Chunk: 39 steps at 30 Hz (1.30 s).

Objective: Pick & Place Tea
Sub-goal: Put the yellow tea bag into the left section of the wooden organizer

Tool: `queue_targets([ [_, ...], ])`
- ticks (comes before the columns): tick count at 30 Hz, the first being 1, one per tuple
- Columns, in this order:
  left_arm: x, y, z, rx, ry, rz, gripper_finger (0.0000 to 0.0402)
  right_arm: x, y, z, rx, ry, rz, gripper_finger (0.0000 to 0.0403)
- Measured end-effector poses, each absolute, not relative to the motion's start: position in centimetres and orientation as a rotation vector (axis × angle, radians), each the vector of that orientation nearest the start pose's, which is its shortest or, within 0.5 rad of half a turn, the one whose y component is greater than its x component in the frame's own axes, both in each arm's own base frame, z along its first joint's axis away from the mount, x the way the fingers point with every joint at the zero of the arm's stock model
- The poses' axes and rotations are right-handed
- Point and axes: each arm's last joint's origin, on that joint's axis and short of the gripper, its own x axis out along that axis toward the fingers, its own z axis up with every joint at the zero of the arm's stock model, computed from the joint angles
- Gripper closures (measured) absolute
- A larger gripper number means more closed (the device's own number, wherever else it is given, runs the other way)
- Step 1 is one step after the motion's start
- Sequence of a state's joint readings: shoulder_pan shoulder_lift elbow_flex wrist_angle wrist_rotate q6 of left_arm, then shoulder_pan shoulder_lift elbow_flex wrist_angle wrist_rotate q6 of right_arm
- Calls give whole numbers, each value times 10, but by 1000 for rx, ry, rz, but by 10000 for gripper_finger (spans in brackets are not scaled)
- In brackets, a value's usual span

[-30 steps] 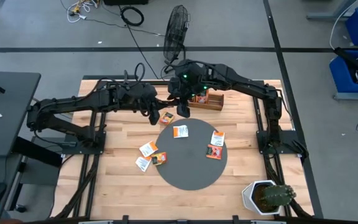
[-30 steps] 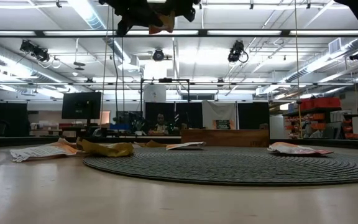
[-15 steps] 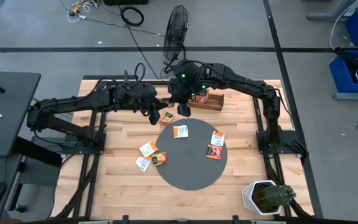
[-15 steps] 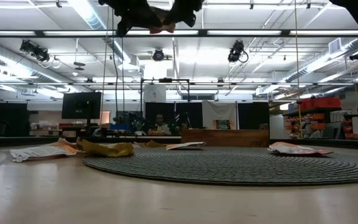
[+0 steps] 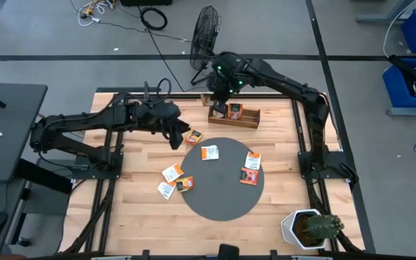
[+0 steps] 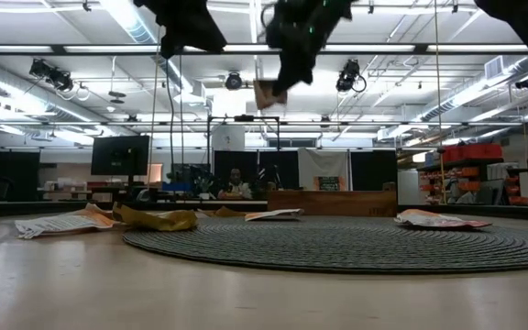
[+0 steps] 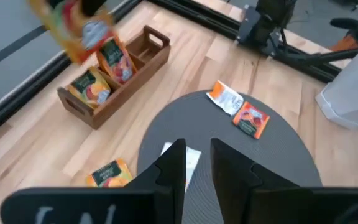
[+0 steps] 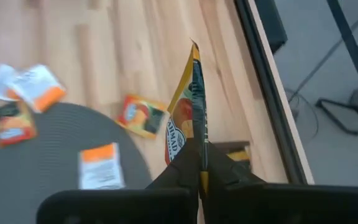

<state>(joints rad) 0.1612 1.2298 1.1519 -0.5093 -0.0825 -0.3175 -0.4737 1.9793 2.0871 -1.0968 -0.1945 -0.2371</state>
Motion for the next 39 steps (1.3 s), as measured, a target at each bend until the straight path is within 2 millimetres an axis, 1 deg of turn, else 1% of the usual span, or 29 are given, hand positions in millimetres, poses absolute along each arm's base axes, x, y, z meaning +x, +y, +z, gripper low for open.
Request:
queue_targets([
  [3,255,42,342,-337,530,330,325,373,-195,322,113,973,-153,403],
  [8,253,39,346,-340,515,325,326,371,-208,282,106,978,-159,403],
  [10,251,38,346,-354,521,327,326,368,-214,268,101,983,-165,403],
  [14,251,37,347,-379,507,328,326,361,-225,249,114,981,-194,403],
  [19,251,36,347,-401,502,329,326,349,-238,229,155,985,-235,403],
  [24,252,36,348,-424,491,333,326,339,-243,208,196,989,-243,403],
  [30,254,36,351,-427,453,327,326,336,-244,194,227,948,-246,403],
  [39,254,37,351,-431,442,342,326,333,-242,175,239,948,-262,403],
])
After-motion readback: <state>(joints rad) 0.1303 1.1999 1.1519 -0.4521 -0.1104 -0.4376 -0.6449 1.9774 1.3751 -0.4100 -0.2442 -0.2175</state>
